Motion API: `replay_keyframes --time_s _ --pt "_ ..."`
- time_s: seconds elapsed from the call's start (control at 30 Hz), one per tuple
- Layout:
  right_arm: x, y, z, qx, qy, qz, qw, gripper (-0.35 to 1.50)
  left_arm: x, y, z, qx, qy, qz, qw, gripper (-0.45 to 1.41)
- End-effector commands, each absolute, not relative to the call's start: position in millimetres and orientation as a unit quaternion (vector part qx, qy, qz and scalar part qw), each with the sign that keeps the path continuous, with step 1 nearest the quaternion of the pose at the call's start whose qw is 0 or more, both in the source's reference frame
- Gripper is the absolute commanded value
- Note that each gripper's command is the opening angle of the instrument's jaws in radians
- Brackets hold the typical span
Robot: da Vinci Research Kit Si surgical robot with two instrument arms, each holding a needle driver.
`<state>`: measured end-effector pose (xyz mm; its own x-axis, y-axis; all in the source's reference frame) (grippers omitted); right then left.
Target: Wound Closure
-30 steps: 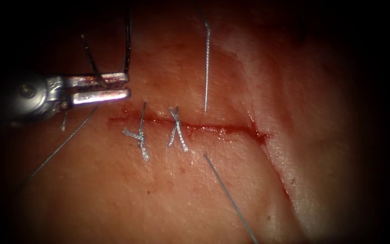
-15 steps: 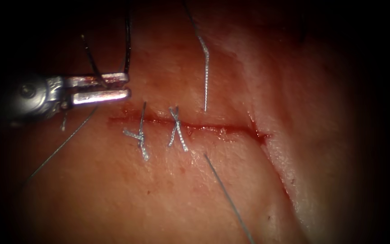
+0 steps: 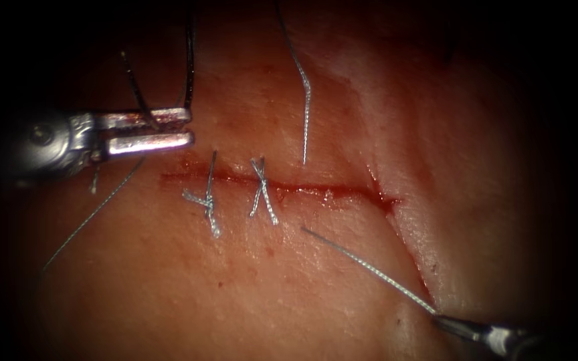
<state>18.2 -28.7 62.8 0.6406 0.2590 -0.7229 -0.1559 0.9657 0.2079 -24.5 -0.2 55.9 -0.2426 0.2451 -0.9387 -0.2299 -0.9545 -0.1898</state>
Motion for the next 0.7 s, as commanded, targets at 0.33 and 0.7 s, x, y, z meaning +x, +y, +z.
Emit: replay_keyframes --time_s 0.33,0.7 --pt "22.6 -24.3 67.6 0.039 0.416 0.151 0.896 1.4 -25.0 -0.4 56.5 -0.598 -0.007 0.788 0.15 -0.45" --pt "27.1 -23.3 70.6 0.022 0.439 0.168 0.882 1.28 -24.9 -0.4 56.4 -0.598 -0.007 0.788 0.15 -0.45"
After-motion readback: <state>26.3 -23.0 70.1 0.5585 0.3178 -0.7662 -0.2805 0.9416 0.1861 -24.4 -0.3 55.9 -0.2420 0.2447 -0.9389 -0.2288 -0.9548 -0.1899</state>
